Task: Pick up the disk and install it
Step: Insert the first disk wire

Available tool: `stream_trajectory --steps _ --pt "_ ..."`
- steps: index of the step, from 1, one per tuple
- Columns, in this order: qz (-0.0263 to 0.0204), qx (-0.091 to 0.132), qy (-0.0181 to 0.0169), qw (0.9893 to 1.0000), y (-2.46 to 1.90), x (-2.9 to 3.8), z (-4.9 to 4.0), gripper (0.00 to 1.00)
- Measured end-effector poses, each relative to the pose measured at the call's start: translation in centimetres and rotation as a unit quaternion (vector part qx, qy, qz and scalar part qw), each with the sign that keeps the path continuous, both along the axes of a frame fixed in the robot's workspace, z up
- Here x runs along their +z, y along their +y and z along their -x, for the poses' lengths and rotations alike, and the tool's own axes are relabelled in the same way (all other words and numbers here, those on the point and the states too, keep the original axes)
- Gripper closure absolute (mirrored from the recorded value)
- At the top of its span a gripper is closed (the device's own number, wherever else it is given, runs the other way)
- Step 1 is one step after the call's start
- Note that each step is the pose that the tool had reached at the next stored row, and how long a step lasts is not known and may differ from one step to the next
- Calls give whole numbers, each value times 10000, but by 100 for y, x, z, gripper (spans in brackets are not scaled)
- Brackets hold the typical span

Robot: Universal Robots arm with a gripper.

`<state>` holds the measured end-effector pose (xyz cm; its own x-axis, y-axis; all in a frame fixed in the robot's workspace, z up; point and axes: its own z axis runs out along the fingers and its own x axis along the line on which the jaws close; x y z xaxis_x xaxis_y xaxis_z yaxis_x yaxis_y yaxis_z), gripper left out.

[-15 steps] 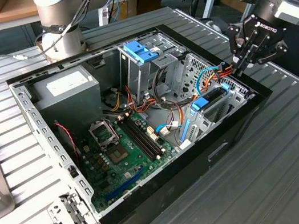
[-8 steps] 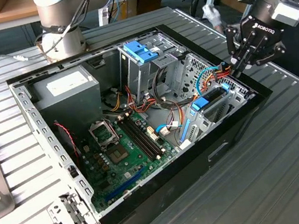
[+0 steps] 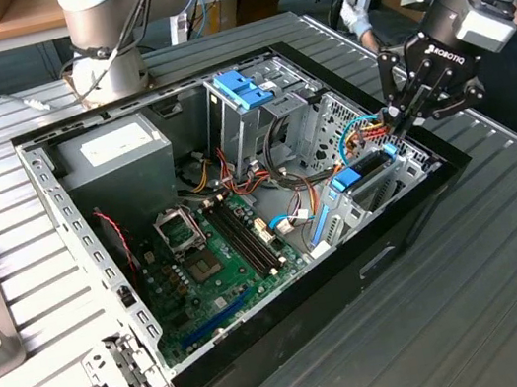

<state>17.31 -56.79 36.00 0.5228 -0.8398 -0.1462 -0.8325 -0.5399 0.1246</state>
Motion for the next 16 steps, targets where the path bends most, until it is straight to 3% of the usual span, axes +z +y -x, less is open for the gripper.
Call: stream_trajectory --steps 11,16 --pt "0 -1 0 10000 -3 0 316 81" --pt "0 0 0 10000 -4 0 325 81"
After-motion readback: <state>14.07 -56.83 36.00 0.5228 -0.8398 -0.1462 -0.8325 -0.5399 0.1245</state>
